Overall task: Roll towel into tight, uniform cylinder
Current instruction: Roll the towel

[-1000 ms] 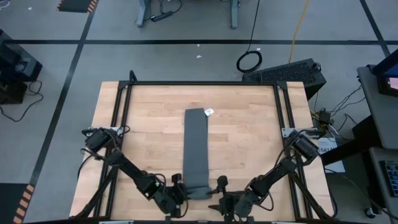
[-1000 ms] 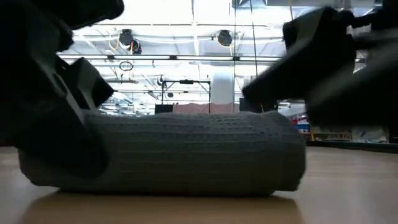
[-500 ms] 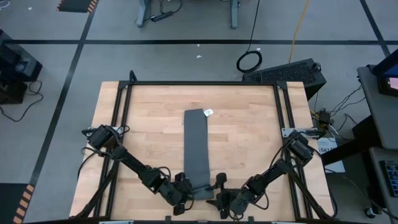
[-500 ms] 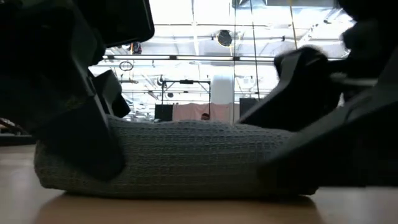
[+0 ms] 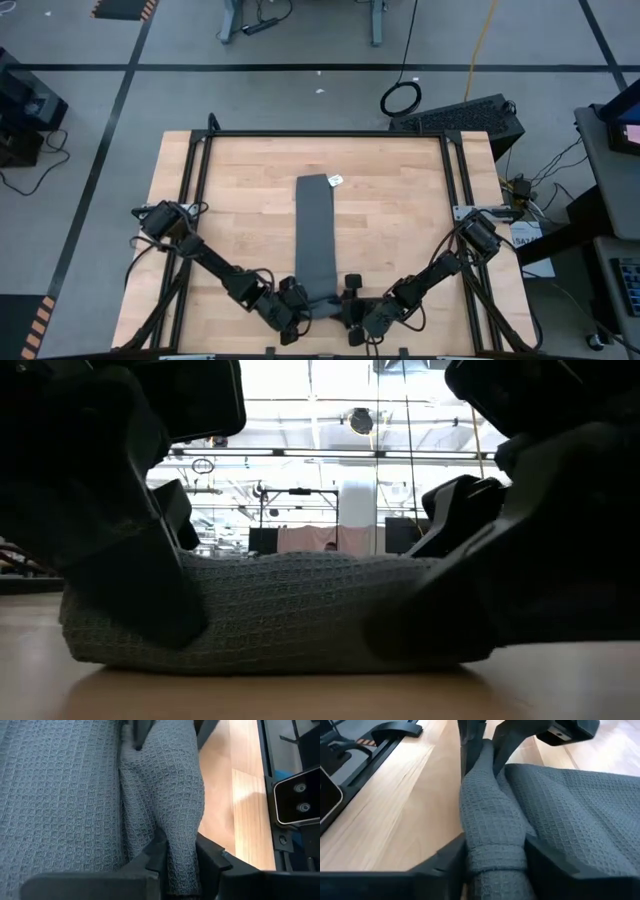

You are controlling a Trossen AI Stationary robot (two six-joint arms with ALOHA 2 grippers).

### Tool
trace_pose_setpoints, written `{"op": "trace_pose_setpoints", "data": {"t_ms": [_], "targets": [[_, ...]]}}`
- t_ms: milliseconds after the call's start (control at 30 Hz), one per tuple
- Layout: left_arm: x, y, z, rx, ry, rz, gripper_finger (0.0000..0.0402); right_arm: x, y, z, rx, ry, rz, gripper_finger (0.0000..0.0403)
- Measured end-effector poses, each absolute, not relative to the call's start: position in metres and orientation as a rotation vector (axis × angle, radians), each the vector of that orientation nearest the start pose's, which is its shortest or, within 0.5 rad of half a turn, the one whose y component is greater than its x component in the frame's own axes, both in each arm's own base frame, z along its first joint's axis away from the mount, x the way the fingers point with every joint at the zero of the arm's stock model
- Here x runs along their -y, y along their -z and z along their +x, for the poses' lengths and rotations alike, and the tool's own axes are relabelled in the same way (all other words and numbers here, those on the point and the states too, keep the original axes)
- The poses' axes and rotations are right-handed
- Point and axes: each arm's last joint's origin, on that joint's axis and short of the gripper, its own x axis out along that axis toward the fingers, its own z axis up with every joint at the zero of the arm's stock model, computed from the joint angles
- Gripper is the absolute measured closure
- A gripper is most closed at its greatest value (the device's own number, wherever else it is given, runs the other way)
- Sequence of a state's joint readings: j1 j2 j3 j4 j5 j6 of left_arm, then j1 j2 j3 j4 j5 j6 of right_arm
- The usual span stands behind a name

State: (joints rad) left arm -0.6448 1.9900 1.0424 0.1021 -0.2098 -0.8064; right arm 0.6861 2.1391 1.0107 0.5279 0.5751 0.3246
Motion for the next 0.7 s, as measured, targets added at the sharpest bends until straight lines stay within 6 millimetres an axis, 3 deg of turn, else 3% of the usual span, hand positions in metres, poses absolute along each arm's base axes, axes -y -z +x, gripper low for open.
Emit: {"op": "trace_pose_setpoints", "data": {"t_ms": [167, 300, 500, 600, 700], "targets": [[0.234, -0.108, 0.302, -0.862, 0.065, -0.372, 0.0281, -0.240, -0.079, 0.317, -0.495, -0.016, 0.020, 0.0325], [0.238, -0.115, 0.294, -0.862, 0.059, -0.342, 0.0222, -0.239, -0.079, 0.319, -0.506, -0.031, 0.074, 0.0366], [0.242, -0.143, 0.267, -0.865, 0.017, -0.215, 0.0173, -0.233, -0.079, 0.324, -0.530, -0.027, 0.224, 0.0358], [0.249, -0.161, 0.256, -0.737, -0.018, -0.128, 0.0169, -0.229, -0.079, 0.327, -0.544, -0.019, 0.319, 0.0349], [0.257, -0.165, 0.251, -0.587, -0.089, -0.029, 0.0169, -0.224, -0.079, 0.331, -0.564, -0.021, 0.401, 0.0350]]}}
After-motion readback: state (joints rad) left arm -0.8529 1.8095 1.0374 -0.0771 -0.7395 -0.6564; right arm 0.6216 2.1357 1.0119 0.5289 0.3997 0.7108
